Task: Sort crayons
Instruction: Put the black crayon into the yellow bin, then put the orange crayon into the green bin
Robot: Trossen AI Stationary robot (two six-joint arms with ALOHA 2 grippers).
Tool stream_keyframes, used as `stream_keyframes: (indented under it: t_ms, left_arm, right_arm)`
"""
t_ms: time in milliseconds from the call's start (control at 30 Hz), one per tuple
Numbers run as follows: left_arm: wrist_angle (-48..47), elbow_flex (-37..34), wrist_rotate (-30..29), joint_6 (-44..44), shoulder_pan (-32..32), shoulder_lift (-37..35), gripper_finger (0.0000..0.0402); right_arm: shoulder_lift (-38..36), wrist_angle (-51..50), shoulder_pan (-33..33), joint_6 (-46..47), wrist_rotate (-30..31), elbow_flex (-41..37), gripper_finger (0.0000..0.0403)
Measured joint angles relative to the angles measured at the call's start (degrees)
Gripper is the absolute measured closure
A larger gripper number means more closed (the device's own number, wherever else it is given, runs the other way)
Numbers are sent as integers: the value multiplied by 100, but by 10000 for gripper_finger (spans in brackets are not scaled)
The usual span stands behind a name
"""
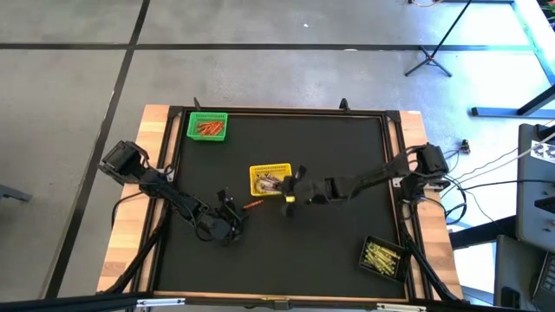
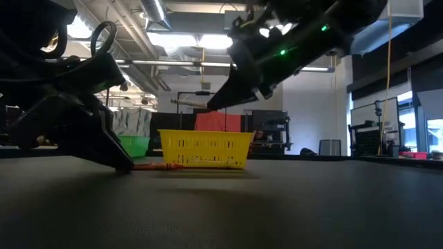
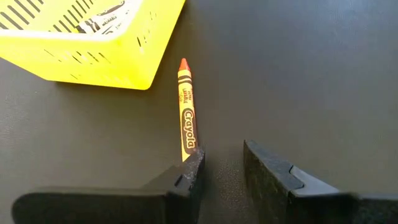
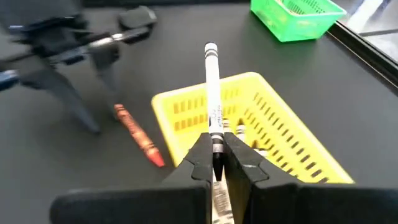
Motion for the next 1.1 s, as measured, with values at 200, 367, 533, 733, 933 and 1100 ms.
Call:
stream_keyframes:
  t_ms: [200,367,533,733,933,1100]
  left_arm:
    - [2,0,26,2,0,0,308]
    - [4,0,26,37,0,0,308]
    - [6,0,50,40,0,0,308]
    - [4,0,88,44,47,0,309]
    - [13,0,309,44,175,-2,340]
    - [17,2,402,44,180,-2,386]
  right_arm:
    - [-2,-270,-474,-161,-620,0,386]
    - [-2,-712,-721,-180,-753,0,386]
    - [-2,-918,-870,-84,-839,-2,386]
    - [-2,-901,-850,53,-799,-2,350]
    - [-2,-1037,-846,87,-1064,-4,268]
    - [-15,-901,-540,86,-1087,-9,246]
